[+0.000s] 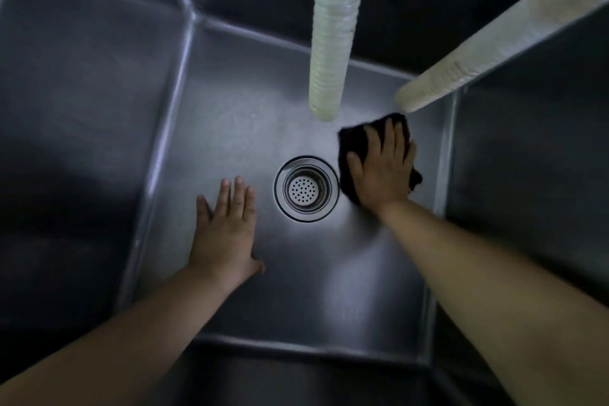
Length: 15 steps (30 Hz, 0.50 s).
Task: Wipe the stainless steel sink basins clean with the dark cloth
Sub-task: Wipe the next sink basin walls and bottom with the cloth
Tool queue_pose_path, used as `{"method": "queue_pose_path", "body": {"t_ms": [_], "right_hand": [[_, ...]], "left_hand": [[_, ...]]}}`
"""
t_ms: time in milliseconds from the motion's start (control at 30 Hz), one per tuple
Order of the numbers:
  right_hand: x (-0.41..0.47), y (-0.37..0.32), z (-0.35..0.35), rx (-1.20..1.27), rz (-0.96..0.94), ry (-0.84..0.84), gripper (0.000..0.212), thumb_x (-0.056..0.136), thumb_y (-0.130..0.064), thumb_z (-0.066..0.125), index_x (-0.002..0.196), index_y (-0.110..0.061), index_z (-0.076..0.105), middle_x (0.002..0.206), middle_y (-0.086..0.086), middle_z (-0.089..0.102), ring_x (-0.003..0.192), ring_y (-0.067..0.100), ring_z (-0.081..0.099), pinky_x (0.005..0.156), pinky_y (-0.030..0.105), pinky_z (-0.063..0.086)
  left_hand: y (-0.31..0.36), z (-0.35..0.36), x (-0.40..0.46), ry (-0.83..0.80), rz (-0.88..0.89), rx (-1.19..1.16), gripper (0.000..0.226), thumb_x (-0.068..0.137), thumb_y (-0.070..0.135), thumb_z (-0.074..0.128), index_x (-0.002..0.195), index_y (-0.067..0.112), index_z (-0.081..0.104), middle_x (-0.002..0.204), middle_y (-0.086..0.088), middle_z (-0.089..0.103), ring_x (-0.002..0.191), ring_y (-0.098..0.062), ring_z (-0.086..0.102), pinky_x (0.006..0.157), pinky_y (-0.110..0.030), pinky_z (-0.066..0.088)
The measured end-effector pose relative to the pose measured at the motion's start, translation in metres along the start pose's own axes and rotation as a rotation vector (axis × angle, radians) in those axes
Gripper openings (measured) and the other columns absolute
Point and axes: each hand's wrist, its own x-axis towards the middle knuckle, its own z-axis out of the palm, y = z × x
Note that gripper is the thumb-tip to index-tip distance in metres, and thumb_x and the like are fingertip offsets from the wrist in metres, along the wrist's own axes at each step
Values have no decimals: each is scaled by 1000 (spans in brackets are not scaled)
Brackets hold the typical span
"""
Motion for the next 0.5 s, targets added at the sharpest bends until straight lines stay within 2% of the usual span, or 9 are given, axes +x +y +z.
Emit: {"method": "queue_pose_path", "body": {"t_ms": [67, 133, 200, 233, 300, 367, 467, 500], "right_hand": [[42, -15, -3, 2, 8, -2, 65, 94, -48, 34, 148, -17, 18, 157, 18, 7, 144, 33, 0, 114, 54, -3], [68, -40, -7, 57, -27, 17, 70, 93, -49, 38, 150, -19, 8, 156, 20, 5, 143, 38, -1, 114, 57, 0], [77, -71, -10, 158, -111, 86, 70, 92, -45, 46, 148, -17, 13, 153, 28, 11, 141, 46, 8, 112, 62, 8], [78, -88, -8, 121, -164, 67, 70, 92, -46, 44, 149, -17, 15, 154, 28, 9, 141, 45, 6, 112, 62, 7], [76, -120, 2, -15, -271, -43, 75, 91, -56, 33, 151, -19, 8, 157, 20, -4, 144, 37, -7, 116, 54, -1], [68, -153, 11, -30, -354, -123, 80, 88, -65, 28, 151, -24, 0, 157, 13, -13, 144, 30, -13, 116, 43, -12], [54, -195, 15, -53, -599, -144, 78, 89, -63, 38, 151, -27, 6, 158, 14, -9, 144, 32, -10, 99, 32, -35], [53, -202, 14, -84, -650, -134, 78, 90, -62, 39, 151, -26, 7, 158, 15, -7, 145, 32, -9, 97, 32, -36]], "left_hand": [[0, 1, 1, -2, 2, -11, 136, 60, 68, 69, 146, 8, -19, 154, -13, -26, 142, -31, -21, 111, -58, -4], [-2, 2, 1, 0, 10, -8, 136, 60, 68, 68, 145, 7, -19, 153, -14, -26, 142, -32, -22, 111, -59, -5], [-3, 2, 2, 1, 16, -5, 136, 60, 69, 67, 145, 7, -20, 153, -14, -26, 141, -32, -23, 111, -60, -6], [-3, 2, 3, 2, 17, -9, 136, 61, 69, 66, 145, 7, -20, 153, -14, -26, 141, -32, -23, 110, -60, -6], [-4, 1, 3, 2, 18, -20, 135, 62, 68, 66, 145, 7, -20, 153, -14, -26, 141, -32, -24, 110, -60, -8], [-4, 1, 3, -1, 14, -28, 135, 63, 67, 66, 141, 8, -26, 152, -14, -28, 140, -31, -26, 110, -59, -10], [-4, 3, 2, -8, 6, -24, 134, 65, 68, 64, 132, 9, -36, 147, -12, -36, 139, -31, -28, 110, -59, -10], [-4, 3, 2, -8, 3, -26, 134, 65, 68, 63, 131, 10, -37, 144, -12, -39, 139, -31, -29, 110, -59, -10]]}}
